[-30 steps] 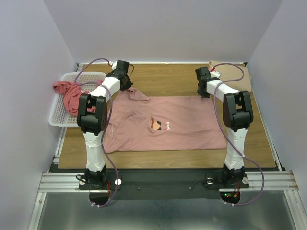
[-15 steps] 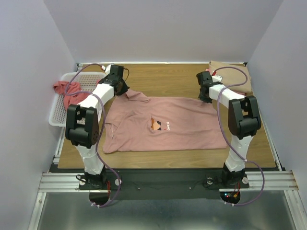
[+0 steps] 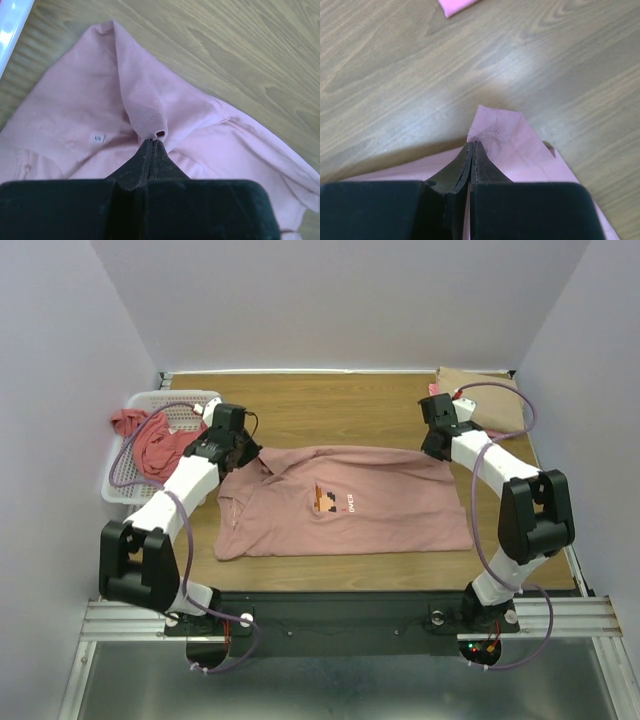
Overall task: Fold and stack the t-shirts
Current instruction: Fold the tshirt
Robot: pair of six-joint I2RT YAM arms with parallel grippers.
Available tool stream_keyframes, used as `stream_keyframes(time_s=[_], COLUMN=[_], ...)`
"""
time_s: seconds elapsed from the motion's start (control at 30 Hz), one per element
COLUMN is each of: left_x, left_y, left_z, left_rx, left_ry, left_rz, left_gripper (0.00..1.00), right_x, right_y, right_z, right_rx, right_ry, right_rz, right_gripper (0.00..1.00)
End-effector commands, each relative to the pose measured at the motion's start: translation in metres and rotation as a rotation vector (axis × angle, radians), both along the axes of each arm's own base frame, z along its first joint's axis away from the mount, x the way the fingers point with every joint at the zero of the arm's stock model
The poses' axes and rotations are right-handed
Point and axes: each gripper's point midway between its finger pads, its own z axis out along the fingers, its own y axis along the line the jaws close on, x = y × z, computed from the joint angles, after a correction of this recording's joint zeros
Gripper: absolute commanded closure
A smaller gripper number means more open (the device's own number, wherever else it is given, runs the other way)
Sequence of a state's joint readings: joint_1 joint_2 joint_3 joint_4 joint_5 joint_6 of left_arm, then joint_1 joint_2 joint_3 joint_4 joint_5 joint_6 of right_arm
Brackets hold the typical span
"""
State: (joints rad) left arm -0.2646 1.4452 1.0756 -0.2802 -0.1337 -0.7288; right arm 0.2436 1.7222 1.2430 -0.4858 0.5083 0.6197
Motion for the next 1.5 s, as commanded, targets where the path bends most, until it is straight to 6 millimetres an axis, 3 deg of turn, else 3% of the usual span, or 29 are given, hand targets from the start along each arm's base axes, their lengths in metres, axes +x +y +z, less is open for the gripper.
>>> stream_keyframes(time_s=[0.0, 0.1, 0.3, 0.47, 0.57, 0.8, 0.9, 1.07, 1.27, 1.3, 1.33, 1.37, 1.47], left_x=[-0.021, -0.035, -0.065, -0.080, -0.092, -0.125, -0.145, -0.168, -0.191, -0.195, -0.197, -0.198, -0.205], left_y=[-0.001, 0.004, 0.015, 0.017, 0.017, 0.014, 0.011, 0.011, 0.005, 0.007, 0.006, 0.003, 0.001], left_z=[0.022, 0.039, 0.034, 0.038, 0.029, -0.008, -0.040, -0.074, -0.103, -0.105, -0.106, -0.103, -0.102], left_rx=[-0.044, -0.043, -0.050, -0.067, -0.092, -0.157, -0.177, -0.197, -0.215, -0.211, -0.211, -0.224, -0.233], left_ry=[-0.063, -0.105, -0.088, -0.093, -0.083, -0.025, 0.037, 0.120, 0.227, 0.242, 0.248, 0.244, 0.268], left_rz=[0.015, 0.030, 0.056, 0.061, 0.064, 0.056, 0.034, 0.039, -0.003, 0.009, 0.006, -0.009, -0.020], left_gripper=[1.00, 1.00, 1.00, 1.00, 1.00, 1.00, 1.00, 1.00, 1.00, 0.97, 0.83, 0.50, 0.26], right_x=[-0.007, -0.017, -0.028, -0.035, -0.043, -0.061, -0.072, -0.090, -0.118, -0.120, -0.122, -0.125, -0.126], right_y=[-0.002, -0.003, -0.005, -0.007, -0.006, -0.006, -0.007, -0.007, -0.013, -0.016, -0.018, -0.019, -0.022], right_z=[0.024, 0.027, 0.033, 0.041, 0.037, 0.022, 0.013, -0.002, -0.028, -0.029, -0.031, -0.032, -0.028], right_rx=[-0.010, -0.004, -0.001, -0.005, 0.006, 0.020, 0.026, 0.043, 0.049, 0.039, 0.034, 0.037, 0.035], right_ry=[-0.070, -0.075, -0.088, -0.105, -0.095, -0.058, -0.042, -0.008, 0.046, 0.047, 0.048, 0.046, 0.029], right_rz=[0.008, 0.017, 0.029, 0.044, 0.052, 0.072, 0.073, 0.084, 0.061, 0.047, 0.040, 0.030, 0.010], right_gripper=[1.00, 1.00, 1.00, 1.00, 1.00, 1.00, 0.99, 0.99, 0.86, 0.82, 0.74, 0.57, 0.44])
